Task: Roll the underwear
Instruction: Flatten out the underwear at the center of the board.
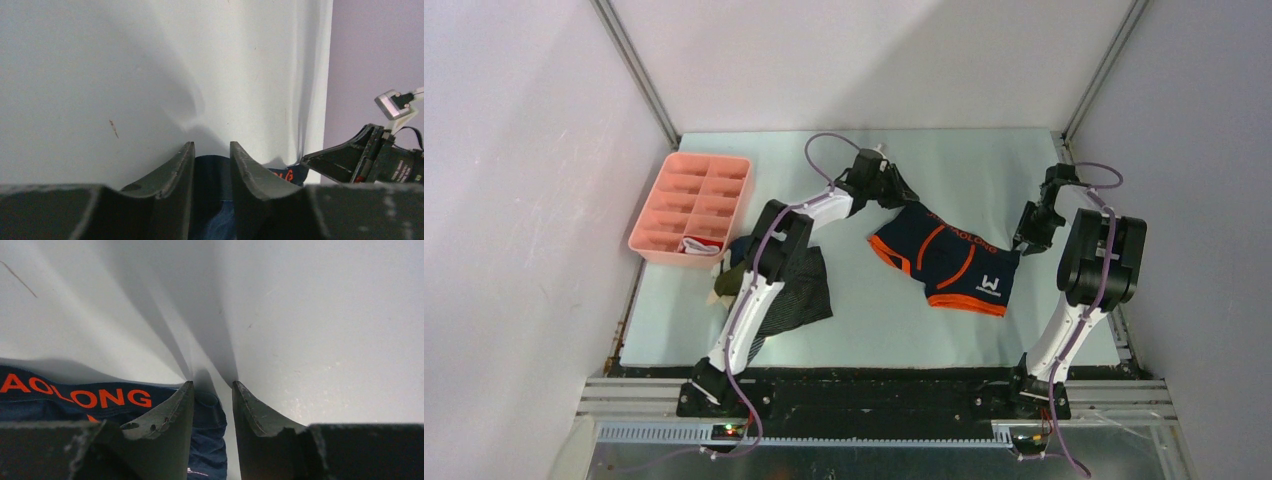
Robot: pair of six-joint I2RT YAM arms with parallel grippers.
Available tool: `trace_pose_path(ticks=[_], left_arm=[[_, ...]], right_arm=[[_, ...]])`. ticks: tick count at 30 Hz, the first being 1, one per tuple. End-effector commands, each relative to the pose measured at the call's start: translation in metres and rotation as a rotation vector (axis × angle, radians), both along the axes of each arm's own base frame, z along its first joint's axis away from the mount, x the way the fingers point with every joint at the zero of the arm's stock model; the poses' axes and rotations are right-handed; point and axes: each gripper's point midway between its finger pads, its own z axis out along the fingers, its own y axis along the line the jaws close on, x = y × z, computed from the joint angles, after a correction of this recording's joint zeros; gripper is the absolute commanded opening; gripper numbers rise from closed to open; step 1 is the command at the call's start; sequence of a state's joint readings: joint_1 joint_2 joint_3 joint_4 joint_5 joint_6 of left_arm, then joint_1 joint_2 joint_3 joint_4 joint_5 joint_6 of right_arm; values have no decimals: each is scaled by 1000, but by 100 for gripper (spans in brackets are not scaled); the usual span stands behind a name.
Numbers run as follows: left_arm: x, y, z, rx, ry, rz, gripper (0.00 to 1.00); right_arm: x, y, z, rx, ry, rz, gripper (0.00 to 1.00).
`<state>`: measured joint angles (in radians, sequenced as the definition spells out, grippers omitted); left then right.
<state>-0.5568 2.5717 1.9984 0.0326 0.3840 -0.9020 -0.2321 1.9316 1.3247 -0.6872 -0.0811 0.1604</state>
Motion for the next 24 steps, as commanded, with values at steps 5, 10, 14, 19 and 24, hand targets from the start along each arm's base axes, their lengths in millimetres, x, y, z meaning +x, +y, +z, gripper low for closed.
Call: trace_pose_path(ticks=[5,10,14,19,24], left_arm=[[-1,-5,17,-16,-39,-18,10],[-1,9,20,-23,-55,-25,0],[4,25,37,-28,-88,-12,0],[0,47,37,6,-82,-1,0],[-12,60,45,35,-92,-17,0]], right_arm=[[-2,13,8,99,-19,2,41],[2,29,17,253,-65,35,54],[-4,36,19,310,-84,57,61],[-7,47,7,344,-95,91,57],[11,58,-3,329,-118,143,51]])
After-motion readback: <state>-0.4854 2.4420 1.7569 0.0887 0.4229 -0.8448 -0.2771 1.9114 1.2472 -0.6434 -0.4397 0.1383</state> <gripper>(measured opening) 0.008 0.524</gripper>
